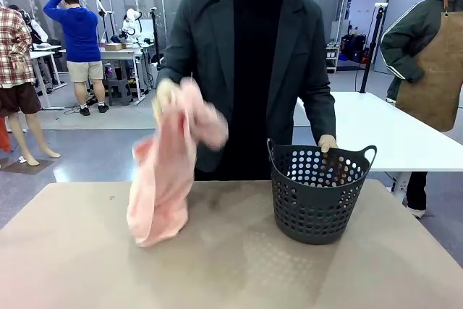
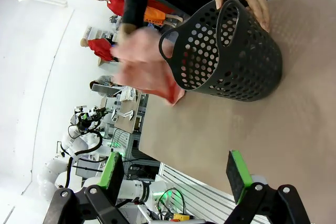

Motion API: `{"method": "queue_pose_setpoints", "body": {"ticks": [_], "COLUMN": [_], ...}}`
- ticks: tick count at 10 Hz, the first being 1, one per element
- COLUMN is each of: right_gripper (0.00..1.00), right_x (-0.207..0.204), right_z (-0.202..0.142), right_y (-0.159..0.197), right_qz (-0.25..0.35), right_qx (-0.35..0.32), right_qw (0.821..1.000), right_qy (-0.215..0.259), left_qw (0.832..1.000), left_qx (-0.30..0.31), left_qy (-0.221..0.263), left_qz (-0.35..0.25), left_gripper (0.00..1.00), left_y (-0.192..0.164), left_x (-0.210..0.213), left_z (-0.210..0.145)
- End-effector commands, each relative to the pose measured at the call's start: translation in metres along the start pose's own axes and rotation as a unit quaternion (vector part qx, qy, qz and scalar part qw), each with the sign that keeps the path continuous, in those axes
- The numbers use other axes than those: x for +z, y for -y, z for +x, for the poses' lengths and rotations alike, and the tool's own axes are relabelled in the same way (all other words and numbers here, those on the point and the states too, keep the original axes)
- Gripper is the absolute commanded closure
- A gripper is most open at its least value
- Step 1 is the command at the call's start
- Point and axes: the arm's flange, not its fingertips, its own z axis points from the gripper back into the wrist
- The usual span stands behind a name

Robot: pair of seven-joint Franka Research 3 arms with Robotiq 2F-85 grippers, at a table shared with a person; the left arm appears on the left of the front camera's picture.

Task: Fold the towel.
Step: Grab the top end of the 100 cm Hotel Towel extended by the human.

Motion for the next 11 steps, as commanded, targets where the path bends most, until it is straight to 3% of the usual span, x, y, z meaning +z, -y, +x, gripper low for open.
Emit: {"method": "queue_pose_setpoints", "body": {"ticks": [1, 11], "right_gripper": [0.0, 0.0], "right_x": [-0.0006, -0.0006], "right_z": [0.0023, 0.0023], "right_y": [0.0007, 0.0007], "right_qz": [0.006, 0.006], "right_qx": [0.011, 0.011], "right_qw": [1.0, 1.0], "right_qy": [0.005, 0.005], "left_qw": [1.0, 1.0], "left_qx": [-0.01, -0.01], "left_qy": [0.002, 0.002], "left_qz": [-0.01, -0.01], "left_gripper": [0.0, 0.0], "left_y": [0.0007, 0.0007], "left_x": [0.0008, 0.0008], "left_z": [0.0014, 0.0014]}}
